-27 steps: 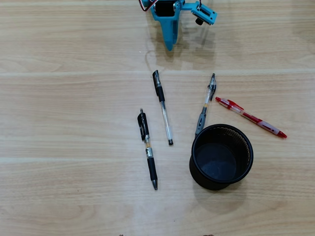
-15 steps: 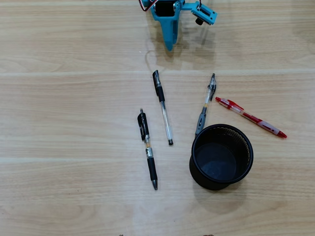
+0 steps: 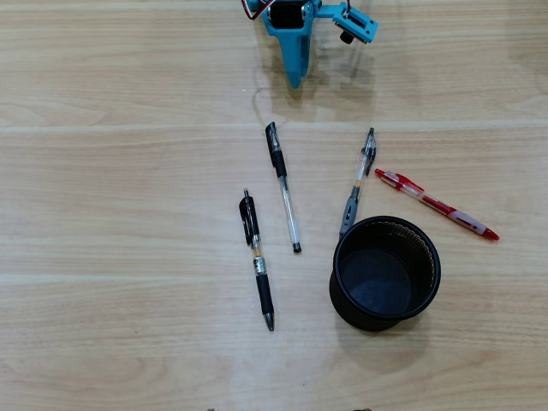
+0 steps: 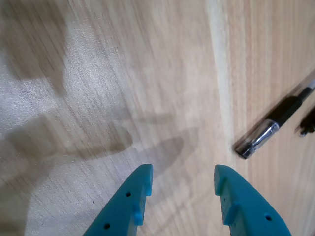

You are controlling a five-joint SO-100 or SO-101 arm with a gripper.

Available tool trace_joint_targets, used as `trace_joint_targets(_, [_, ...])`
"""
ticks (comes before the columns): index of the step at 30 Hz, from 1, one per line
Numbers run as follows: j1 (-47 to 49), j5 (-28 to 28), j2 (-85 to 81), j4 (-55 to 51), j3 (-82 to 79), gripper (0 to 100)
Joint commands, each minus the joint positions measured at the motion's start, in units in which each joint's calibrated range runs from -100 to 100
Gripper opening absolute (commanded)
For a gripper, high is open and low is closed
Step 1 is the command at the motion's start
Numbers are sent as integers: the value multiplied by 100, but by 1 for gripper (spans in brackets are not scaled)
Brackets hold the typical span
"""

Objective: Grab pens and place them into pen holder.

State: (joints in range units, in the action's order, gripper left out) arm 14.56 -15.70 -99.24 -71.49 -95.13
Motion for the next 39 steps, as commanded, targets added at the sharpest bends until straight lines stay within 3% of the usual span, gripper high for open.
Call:
trace_joint_targets(1, [-13, 7, -25, -324, 129, 15])
trace_joint_targets(39, [-295, 2, -25, -264, 120, 15])
